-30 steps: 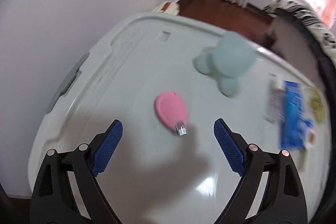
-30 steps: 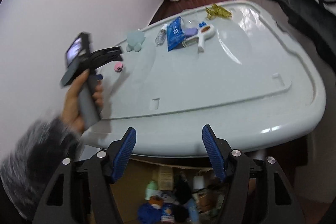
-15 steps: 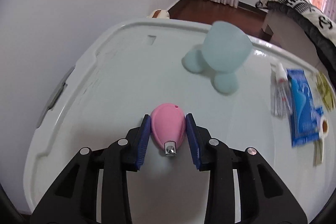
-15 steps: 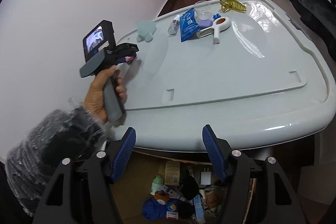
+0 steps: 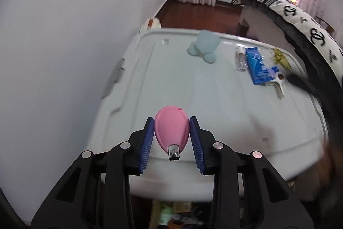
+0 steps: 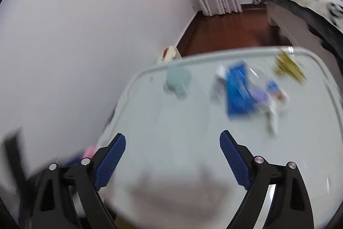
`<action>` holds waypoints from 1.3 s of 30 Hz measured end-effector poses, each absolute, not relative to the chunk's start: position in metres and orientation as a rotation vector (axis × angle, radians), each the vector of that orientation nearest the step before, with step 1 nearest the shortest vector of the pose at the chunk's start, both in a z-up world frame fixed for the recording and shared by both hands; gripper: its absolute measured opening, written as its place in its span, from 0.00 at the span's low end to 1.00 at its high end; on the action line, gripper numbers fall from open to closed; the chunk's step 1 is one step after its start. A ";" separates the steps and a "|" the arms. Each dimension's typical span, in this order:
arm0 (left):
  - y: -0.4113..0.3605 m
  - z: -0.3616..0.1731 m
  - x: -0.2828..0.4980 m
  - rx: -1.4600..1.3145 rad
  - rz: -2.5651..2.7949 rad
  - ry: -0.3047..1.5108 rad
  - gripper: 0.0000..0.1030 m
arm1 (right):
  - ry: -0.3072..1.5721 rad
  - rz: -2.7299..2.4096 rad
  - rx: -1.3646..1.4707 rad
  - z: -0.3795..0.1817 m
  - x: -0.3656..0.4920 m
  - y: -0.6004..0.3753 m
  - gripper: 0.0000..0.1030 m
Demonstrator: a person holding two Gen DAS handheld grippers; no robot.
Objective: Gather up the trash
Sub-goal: 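Grasp the pink nail clipper with the left tool while the right tool grasps the light blue cup, then carry the pink clipper and light blue cup into the cardboard box, open both tools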
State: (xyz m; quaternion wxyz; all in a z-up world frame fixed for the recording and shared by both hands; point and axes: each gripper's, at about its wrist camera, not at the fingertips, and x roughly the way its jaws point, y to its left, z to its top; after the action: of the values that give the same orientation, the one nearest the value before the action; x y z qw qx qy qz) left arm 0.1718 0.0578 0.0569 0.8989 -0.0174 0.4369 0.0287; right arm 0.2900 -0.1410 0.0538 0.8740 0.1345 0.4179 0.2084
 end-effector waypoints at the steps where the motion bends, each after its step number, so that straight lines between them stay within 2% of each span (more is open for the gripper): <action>1: 0.058 0.060 0.173 -0.030 0.058 0.893 0.33 | 0.888 0.432 0.301 0.048 0.312 -0.130 0.85; 5: 0.053 0.055 0.176 -0.003 0.057 0.853 0.33 | 1.026 0.346 0.444 0.008 0.406 -0.093 0.85; 7: 0.057 0.045 0.183 -0.045 0.045 0.892 0.33 | 1.057 0.282 0.503 -0.008 0.437 -0.082 0.85; 11: 0.063 0.034 0.192 -0.102 0.038 0.958 0.33 | 1.100 0.175 0.457 -0.032 0.477 -0.058 0.85; 12: 0.064 0.033 0.194 -0.104 0.043 0.964 0.33 | 1.074 0.157 0.407 -0.031 0.479 -0.051 0.77; 13: 0.064 0.031 0.196 -0.104 0.050 0.969 0.33 | 1.057 0.127 0.303 -0.029 0.482 -0.039 0.62; 14: 0.065 0.031 0.196 -0.107 0.051 0.972 0.33 | 1.054 0.119 0.240 -0.029 0.483 -0.032 0.59; 21: 0.061 0.036 0.188 -0.093 0.073 0.955 0.33 | 1.046 0.160 0.235 -0.030 0.458 -0.044 0.58; 30: 0.042 0.047 0.157 -0.042 0.050 0.864 0.33 | 0.933 0.276 0.196 0.029 0.320 -0.100 0.58; 34: 0.026 0.045 0.118 -0.029 0.021 0.828 0.33 | 0.898 0.300 0.202 0.054 0.215 -0.143 0.59; 39: 0.006 0.010 0.046 -0.046 -0.052 0.932 0.33 | 0.918 0.288 0.199 0.046 0.077 -0.186 0.59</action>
State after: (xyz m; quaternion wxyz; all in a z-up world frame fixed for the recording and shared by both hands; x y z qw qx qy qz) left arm 0.0464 0.0065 0.0102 0.8929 -0.0224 0.4490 -0.0253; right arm 0.0768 -0.1856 0.0456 0.8818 0.0956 0.4407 0.1381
